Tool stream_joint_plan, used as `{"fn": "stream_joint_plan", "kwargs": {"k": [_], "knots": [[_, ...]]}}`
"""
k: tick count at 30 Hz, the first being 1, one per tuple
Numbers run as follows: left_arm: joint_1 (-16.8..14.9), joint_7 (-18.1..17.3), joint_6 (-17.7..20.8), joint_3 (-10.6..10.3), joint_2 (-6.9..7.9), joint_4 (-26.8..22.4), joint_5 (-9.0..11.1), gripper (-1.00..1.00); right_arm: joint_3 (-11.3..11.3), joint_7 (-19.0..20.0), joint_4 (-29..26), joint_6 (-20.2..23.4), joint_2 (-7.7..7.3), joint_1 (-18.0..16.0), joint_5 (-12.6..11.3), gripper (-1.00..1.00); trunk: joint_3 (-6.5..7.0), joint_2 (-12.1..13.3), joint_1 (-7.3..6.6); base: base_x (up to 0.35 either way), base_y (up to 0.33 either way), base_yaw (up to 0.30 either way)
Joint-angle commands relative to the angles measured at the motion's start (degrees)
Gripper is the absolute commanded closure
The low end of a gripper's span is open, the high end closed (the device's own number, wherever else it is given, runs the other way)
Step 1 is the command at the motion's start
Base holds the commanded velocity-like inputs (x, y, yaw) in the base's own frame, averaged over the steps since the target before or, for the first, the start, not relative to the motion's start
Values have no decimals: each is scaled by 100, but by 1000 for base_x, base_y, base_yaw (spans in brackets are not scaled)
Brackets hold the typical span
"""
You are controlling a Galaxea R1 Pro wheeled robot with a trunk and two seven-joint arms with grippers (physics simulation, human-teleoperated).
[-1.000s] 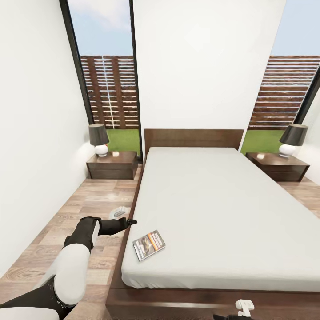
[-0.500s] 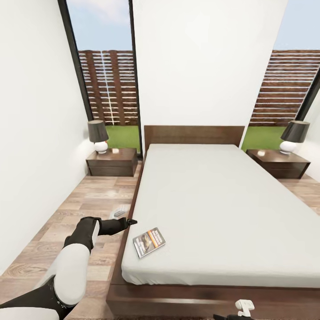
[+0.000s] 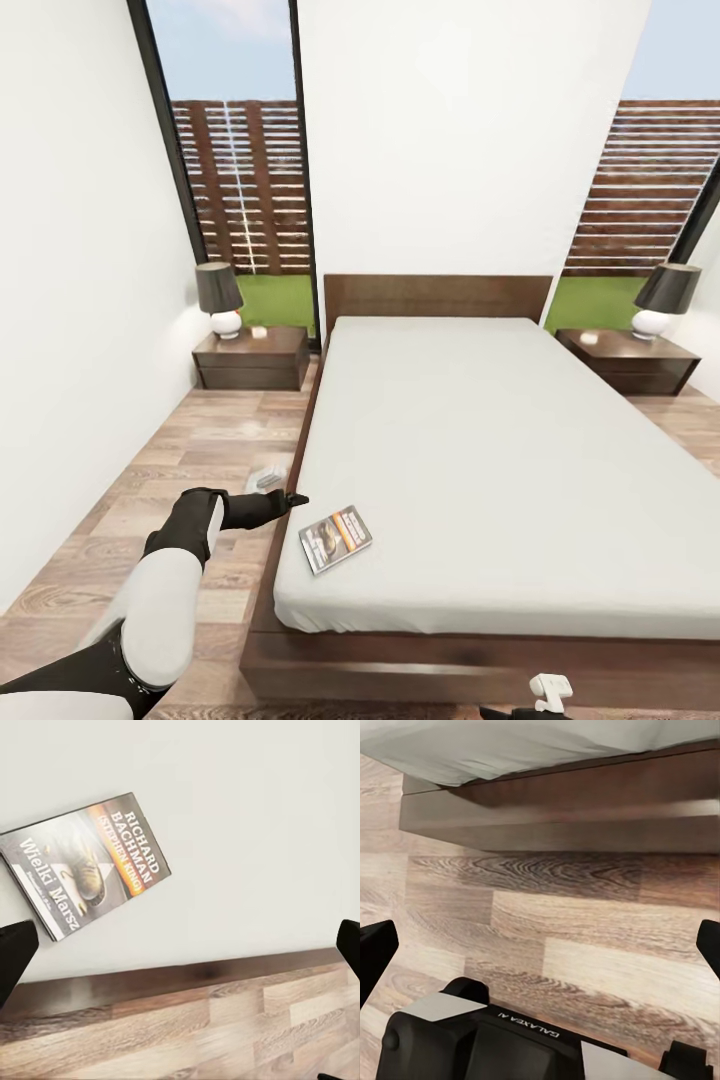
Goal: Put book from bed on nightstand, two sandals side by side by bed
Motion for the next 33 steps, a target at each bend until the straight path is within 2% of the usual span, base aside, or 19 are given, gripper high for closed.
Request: {"fn": "stream_joint_plan", "kwargs": {"k": [1, 10, 13, 16, 20, 33], "knots": [[-9, -46, 27, 48, -10, -9, -55, -100, -18, 22, 8, -13, -3, -5, -4, -100, -16, -4, 0, 0, 0, 0], [-6, 27, 9, 0, -17, 130, -91, -100, -18, 22, 8, -13, -2, -5, -4, -100, -97, -4, 0, 0, 0, 0], [-9, 316, 9, -202, -14, 194, -150, -100, -20, 22, 8, -13, 1, -5, -4, -100, -124, -4, 0, 0, 0, 0], [-5, 913, 12, -456, -10, 251, -152, -100, -18, 17, 8, -13, 3, -5, -4, -100, -151, -4, 0, 0, 0, 0], [-8, 1182, 8, -544, -9, 347, -145, -100, -18, 14, 8, -13, 4, -5, -4, -100, -187, -4, 0, 0, 0, 0], [-7, 1173, -92, -567, -22, 413, -120, -100, -18, 16, 8, -13, 4, -5, -4, -100, -304, -4, 0, 0, 0, 0]]}}
